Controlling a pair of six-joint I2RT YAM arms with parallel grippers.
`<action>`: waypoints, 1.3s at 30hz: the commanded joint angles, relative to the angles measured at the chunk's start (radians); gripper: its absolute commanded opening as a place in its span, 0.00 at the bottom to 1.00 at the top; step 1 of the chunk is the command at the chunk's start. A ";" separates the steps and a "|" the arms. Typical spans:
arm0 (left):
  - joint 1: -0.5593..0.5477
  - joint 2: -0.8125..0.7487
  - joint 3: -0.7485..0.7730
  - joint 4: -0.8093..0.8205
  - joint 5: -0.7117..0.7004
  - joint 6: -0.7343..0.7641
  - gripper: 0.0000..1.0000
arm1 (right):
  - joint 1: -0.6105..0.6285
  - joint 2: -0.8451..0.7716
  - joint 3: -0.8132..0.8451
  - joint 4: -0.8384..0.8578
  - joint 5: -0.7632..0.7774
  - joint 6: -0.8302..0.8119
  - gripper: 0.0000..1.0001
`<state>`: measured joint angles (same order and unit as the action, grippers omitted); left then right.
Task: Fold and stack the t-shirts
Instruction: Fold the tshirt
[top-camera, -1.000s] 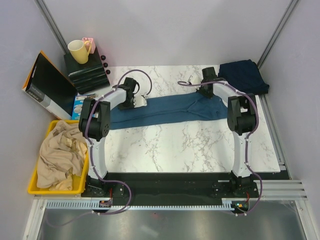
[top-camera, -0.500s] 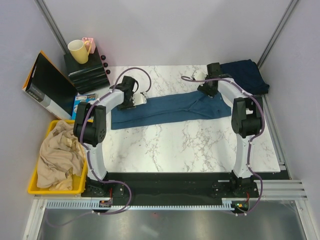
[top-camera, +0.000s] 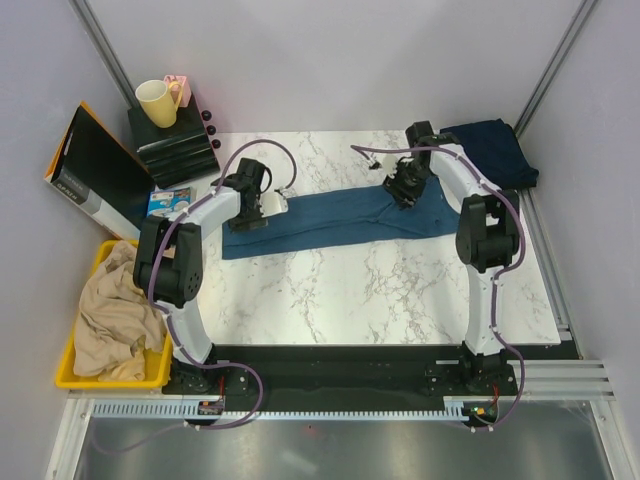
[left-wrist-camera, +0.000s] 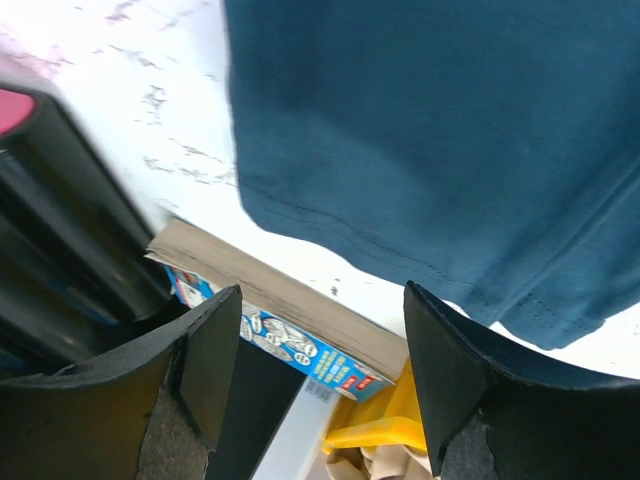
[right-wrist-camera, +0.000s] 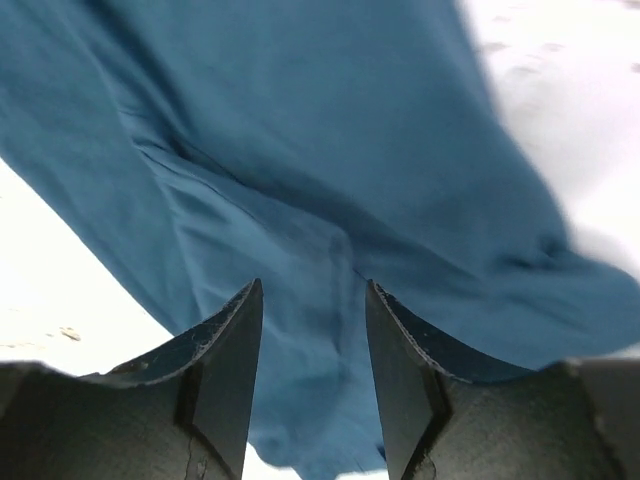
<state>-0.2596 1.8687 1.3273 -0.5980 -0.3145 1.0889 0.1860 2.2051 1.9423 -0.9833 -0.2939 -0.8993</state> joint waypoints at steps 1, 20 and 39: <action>-0.003 -0.063 -0.031 0.004 -0.020 -0.049 0.73 | 0.012 0.090 0.082 -0.107 -0.105 -0.023 0.54; -0.012 -0.031 -0.034 -0.002 -0.040 -0.069 0.73 | 0.059 0.056 0.057 -0.115 -0.105 -0.058 0.09; -0.027 0.000 -0.014 -0.002 -0.015 -0.086 0.74 | 0.159 -0.174 -0.180 -0.189 -0.068 -0.087 0.27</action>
<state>-0.2832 1.8561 1.2835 -0.5995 -0.3389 1.0367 0.3172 2.0884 1.8202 -1.1225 -0.3603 -0.9592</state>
